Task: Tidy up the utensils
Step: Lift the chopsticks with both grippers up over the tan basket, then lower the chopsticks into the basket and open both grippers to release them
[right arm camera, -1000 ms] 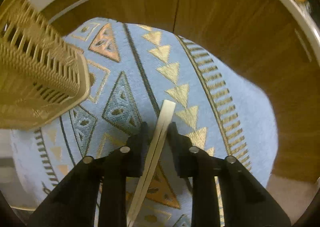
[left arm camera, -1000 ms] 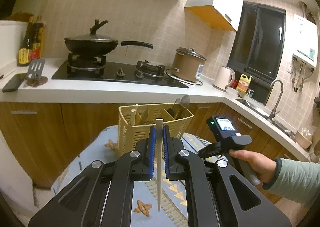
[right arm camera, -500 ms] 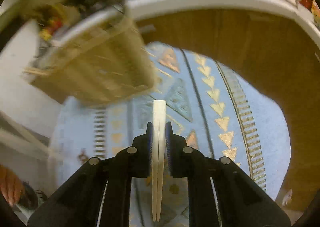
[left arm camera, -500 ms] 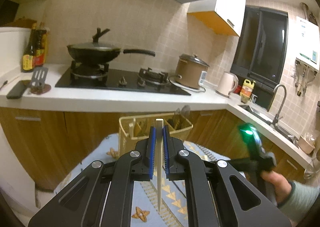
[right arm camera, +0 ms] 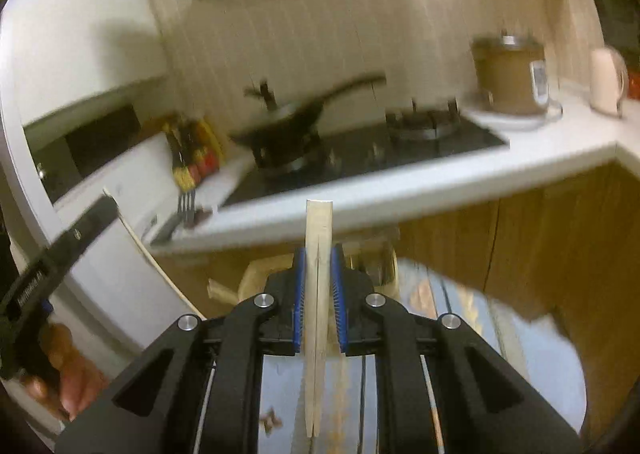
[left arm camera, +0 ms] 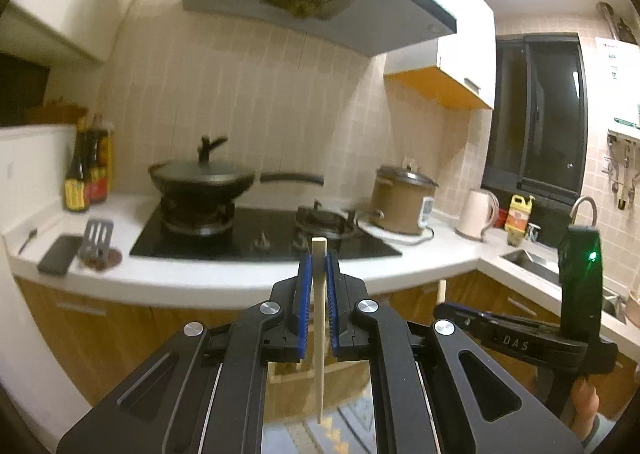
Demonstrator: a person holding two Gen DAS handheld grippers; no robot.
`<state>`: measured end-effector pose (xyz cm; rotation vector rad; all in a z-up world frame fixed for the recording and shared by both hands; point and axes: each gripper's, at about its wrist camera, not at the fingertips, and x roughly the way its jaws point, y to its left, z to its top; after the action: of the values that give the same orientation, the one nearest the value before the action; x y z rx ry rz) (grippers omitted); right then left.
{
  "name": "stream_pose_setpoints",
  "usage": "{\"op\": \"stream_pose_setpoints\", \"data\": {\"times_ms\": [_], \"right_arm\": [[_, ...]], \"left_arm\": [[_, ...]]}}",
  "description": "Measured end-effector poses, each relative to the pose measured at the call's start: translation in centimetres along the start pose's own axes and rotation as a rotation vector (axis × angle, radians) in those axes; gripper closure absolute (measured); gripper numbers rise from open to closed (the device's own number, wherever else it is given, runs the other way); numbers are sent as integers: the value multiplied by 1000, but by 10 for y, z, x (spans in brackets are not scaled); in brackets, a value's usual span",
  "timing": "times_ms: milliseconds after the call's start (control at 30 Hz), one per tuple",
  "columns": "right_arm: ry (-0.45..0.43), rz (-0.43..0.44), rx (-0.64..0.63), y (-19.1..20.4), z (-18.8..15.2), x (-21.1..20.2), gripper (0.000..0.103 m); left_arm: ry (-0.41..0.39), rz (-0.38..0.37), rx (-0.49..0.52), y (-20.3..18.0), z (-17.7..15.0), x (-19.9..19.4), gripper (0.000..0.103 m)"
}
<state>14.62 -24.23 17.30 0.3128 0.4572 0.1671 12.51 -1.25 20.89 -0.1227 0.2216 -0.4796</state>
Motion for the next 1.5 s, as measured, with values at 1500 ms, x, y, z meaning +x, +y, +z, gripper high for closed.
{"op": "stream_pose_setpoints", "data": {"times_ms": [1500], "right_arm": [[-206, -41, -49, -10, -12, 79, 89]], "left_arm": [[1, 50, -36, 6, -26, 69, 70]]}}
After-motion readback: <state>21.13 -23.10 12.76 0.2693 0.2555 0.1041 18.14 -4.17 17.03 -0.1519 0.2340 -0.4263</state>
